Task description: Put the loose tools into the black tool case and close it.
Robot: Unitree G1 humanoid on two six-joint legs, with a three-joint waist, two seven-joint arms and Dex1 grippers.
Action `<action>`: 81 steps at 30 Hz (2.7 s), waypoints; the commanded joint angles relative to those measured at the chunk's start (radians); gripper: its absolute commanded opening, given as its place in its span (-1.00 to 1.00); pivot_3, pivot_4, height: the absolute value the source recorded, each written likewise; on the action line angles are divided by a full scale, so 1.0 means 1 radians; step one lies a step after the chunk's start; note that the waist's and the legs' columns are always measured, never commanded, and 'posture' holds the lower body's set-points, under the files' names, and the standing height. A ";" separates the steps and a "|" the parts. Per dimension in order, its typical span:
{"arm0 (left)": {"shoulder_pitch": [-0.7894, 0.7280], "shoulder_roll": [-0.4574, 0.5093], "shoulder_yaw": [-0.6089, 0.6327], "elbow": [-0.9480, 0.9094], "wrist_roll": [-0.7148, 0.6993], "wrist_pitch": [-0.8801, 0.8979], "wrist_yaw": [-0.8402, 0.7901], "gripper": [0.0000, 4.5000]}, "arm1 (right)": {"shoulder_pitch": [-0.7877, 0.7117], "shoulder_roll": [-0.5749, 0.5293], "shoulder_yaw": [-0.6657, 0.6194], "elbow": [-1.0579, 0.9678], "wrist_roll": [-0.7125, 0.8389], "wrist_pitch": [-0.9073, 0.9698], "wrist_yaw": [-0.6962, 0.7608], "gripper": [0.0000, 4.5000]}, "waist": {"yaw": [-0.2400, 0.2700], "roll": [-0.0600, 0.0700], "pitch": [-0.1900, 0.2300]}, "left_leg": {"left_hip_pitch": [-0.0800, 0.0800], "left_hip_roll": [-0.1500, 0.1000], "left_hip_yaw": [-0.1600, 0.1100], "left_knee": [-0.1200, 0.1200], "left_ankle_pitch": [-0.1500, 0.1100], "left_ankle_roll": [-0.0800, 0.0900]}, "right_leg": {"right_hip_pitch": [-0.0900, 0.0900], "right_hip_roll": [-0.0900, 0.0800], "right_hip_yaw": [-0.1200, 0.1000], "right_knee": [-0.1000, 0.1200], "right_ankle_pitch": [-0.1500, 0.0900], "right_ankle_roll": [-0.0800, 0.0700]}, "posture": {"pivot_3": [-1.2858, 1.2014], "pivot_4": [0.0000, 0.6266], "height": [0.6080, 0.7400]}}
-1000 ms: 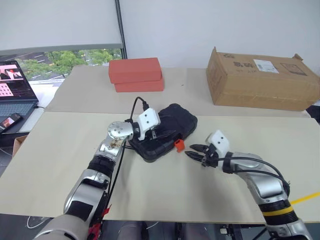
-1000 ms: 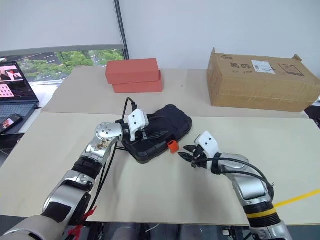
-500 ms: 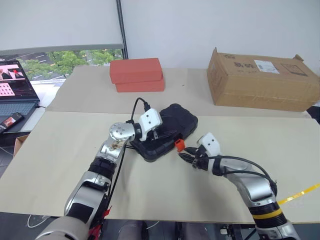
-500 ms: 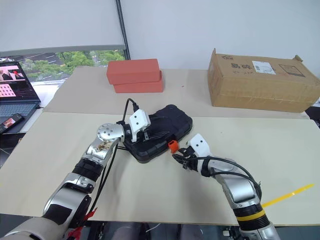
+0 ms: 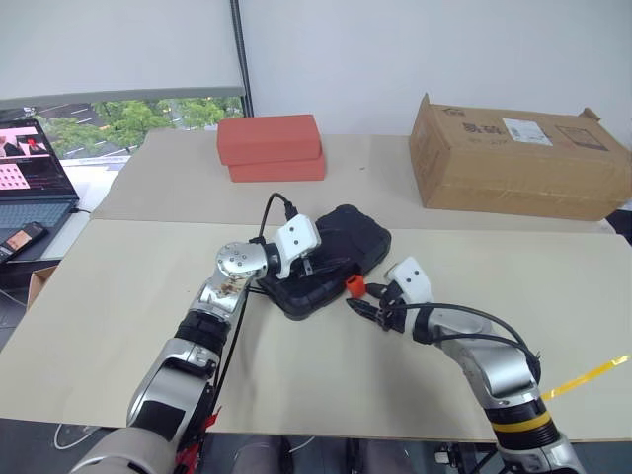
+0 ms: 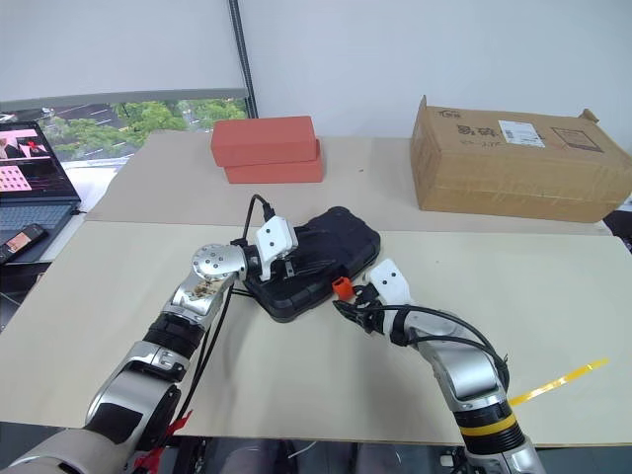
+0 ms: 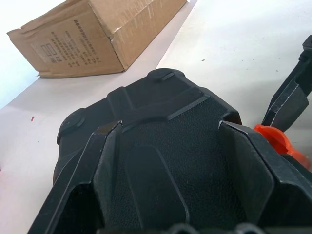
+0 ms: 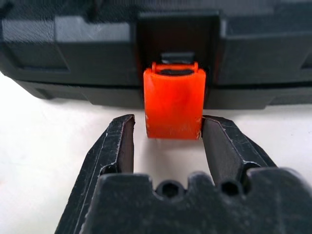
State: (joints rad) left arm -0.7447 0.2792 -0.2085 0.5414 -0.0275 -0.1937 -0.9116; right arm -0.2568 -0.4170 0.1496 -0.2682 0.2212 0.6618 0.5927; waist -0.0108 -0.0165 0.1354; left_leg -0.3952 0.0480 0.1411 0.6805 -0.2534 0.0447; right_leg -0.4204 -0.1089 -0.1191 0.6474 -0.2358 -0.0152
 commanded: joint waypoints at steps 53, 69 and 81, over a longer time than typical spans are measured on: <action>0.056 -0.009 -0.028 0.007 0.015 0.003 -0.007 0.50 | -0.144 -0.025 0.034 0.022 0.000 0.080 0.018 -1.00 | -0.001 0.000 -0.001 | 0.002 0.001 0.000 0.000 -0.001 0.001 | 0.001 -0.001 0.001 0.000 -0.002 0.003 | 0.03 -0.52 0.57; 0.088 0.014 0.040 -0.065 -0.051 0.057 -0.004 0.50 | -0.138 -0.032 0.013 0.061 -0.010 0.036 0.037 -1.00 | -0.004 0.001 -0.001 | 0.002 0.001 0.001 -0.001 -0.001 0.001 | 0.000 -0.001 0.001 0.000 0.000 0.000 | 0.03 -0.52 0.57; 0.352 0.298 0.411 -0.446 -0.278 0.406 0.097 0.50 | 0.020 -0.148 -0.266 0.290 0.062 -0.444 0.184 0.40 | -0.004 0.000 0.001 | 0.000 0.001 0.001 -0.003 0.002 -0.003 | -0.001 -0.001 0.000 -0.003 -0.002 0.004 | 0.03 -0.52 0.57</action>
State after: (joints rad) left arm -0.4159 0.5636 0.1567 0.1555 -0.2782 0.1815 -0.8312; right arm -0.2426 -0.5455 -0.0667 0.0084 0.2571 0.2798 0.7370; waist -0.0153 -0.0164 0.1361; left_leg -0.3952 0.0490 0.1418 0.6771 -0.2520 0.0418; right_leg -0.4213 -0.1108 -0.1184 0.6447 -0.2378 -0.0118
